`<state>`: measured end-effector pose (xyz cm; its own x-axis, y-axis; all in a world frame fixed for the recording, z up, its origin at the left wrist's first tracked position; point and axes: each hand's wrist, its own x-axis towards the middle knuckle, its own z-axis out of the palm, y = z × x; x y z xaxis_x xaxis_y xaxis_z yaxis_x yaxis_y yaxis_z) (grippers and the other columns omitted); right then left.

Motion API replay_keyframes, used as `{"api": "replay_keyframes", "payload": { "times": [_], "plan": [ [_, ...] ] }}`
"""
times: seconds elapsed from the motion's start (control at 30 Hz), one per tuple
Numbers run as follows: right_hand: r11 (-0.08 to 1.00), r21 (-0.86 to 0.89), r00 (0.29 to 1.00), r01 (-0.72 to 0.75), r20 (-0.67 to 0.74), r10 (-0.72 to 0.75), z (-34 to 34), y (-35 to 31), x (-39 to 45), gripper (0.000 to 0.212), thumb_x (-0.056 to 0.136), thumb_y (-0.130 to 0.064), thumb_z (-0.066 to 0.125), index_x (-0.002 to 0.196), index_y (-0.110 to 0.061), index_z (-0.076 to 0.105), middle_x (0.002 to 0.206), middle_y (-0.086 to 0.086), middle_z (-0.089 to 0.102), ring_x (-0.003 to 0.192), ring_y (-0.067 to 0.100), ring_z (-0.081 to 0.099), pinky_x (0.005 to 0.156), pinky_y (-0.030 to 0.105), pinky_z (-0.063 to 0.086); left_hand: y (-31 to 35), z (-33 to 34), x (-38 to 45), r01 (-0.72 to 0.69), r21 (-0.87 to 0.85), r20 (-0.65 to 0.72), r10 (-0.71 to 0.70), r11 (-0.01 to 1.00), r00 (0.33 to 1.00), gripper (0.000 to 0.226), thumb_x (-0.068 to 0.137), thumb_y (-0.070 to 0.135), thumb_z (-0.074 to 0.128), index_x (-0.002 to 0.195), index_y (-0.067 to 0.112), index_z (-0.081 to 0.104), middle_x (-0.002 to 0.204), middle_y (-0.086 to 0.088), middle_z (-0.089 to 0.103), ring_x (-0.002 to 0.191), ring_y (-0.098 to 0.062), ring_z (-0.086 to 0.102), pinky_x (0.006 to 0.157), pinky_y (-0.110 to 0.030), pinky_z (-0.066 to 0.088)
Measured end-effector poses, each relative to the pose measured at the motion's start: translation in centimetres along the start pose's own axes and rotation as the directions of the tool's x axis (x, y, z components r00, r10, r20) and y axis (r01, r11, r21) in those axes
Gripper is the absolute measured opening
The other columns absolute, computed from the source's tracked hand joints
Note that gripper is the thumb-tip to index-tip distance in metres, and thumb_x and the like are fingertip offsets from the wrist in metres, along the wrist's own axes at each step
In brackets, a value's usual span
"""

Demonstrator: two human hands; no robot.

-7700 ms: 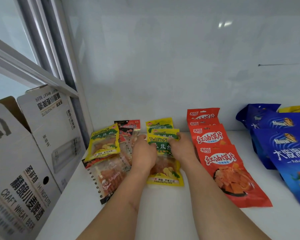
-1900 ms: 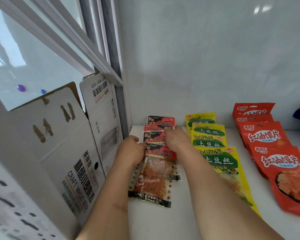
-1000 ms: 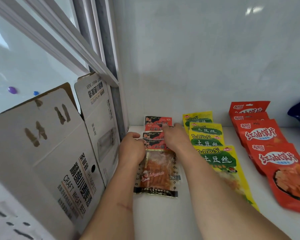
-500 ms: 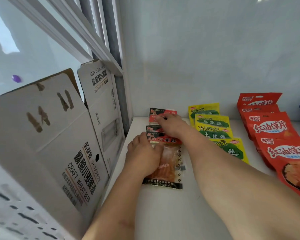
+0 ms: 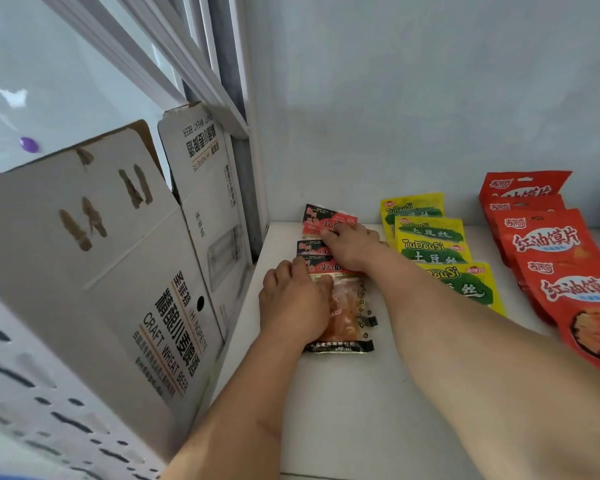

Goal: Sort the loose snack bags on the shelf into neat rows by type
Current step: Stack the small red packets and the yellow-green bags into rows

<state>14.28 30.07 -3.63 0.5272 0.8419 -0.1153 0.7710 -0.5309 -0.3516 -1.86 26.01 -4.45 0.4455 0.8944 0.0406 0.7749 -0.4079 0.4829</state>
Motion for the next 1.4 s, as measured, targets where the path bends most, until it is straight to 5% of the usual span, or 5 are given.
{"api": "replay_keyframes", "payload": {
  "times": [0.23, 0.5, 0.63, 0.9, 1.4],
  "plan": [
    [0.97, 0.217, 0.991, 0.112, 0.049, -0.126, -3.7, -1.1, -3.0, 0.05, 0.105, -0.043, 0.036, 0.145, -0.014, 0.046, 0.151, 0.013, 0.046, 0.134, 0.033, 0.046, 0.111, 0.041, 0.038, 0.0, -0.9, -0.3, 0.022, -0.102, -0.037, -0.025, 0.995, 0.999, 0.059, 0.103, 0.047, 0.041, 0.151, 0.015, 0.031, 0.153, -0.009, 0.038, 0.14, -0.03, 0.033, 0.112, -0.04, 0.03],
    [0.888, 0.422, 0.95, 0.185, -0.307, -0.052, -8.2, 6.4, -9.5, 0.054, 0.101, -0.047, 0.047, 0.147, -0.019, 0.045, 0.153, 0.003, 0.046, 0.138, 0.021, 0.044, 0.108, 0.031, 0.034, 3.9, -1.7, -1.6, -0.174, -0.193, -0.227, 0.129, 0.966, 0.965, 0.059, 0.1, 0.032, 0.052, 0.152, 0.01, 0.034, 0.156, -0.013, 0.034, 0.144, -0.03, 0.028, 0.117, -0.038, 0.024],
    [0.913, 0.391, 0.91, 0.118, -0.411, 0.058, -6.2, 11.6, -11.0, 0.055, 0.099, -0.044, 0.052, 0.143, -0.013, 0.05, 0.146, 0.012, 0.051, 0.135, 0.028, 0.047, 0.109, 0.035, 0.036, 9.3, 0.4, -2.8, -0.188, -0.412, -0.029, 0.193, 0.892, 0.981, 0.062, 0.103, 0.03, 0.052, 0.156, 0.011, 0.027, 0.162, -0.008, 0.028, 0.149, -0.021, 0.025, 0.114, -0.023, 0.02],
    [0.805, 0.584, 0.951, 0.108, -0.295, 0.087, -4.0, 14.7, -10.8, 0.04, 0.097, -0.043, 0.053, 0.132, -0.023, 0.053, 0.131, 0.004, 0.06, 0.122, 0.028, 0.057, 0.095, 0.035, 0.044, 12.2, 5.5, -3.4, -0.088, -0.336, -0.012, 0.09, 0.938, 0.996, 0.052, 0.092, 0.031, 0.064, 0.136, 0.008, 0.047, 0.13, -0.011, 0.057, 0.125, -0.031, 0.051, 0.103, -0.041, 0.041],
    [0.733, 0.679, 0.983, 0.033, -0.156, 0.1, -6.2, 14.9, -5.3, 0.072, 0.098, -0.067, 0.026, 0.153, -0.021, 0.034, 0.155, 0.004, 0.041, 0.136, 0.029, 0.046, 0.112, 0.044, 0.038, 14.1, 4.4, 0.6, 0.037, -0.462, 0.037, -0.022, 0.886, 0.999, 0.065, 0.095, 0.046, 0.058, 0.148, 0.015, 0.038, 0.152, -0.008, 0.046, 0.137, -0.031, 0.046, 0.111, -0.042, 0.04]
  ]
}}
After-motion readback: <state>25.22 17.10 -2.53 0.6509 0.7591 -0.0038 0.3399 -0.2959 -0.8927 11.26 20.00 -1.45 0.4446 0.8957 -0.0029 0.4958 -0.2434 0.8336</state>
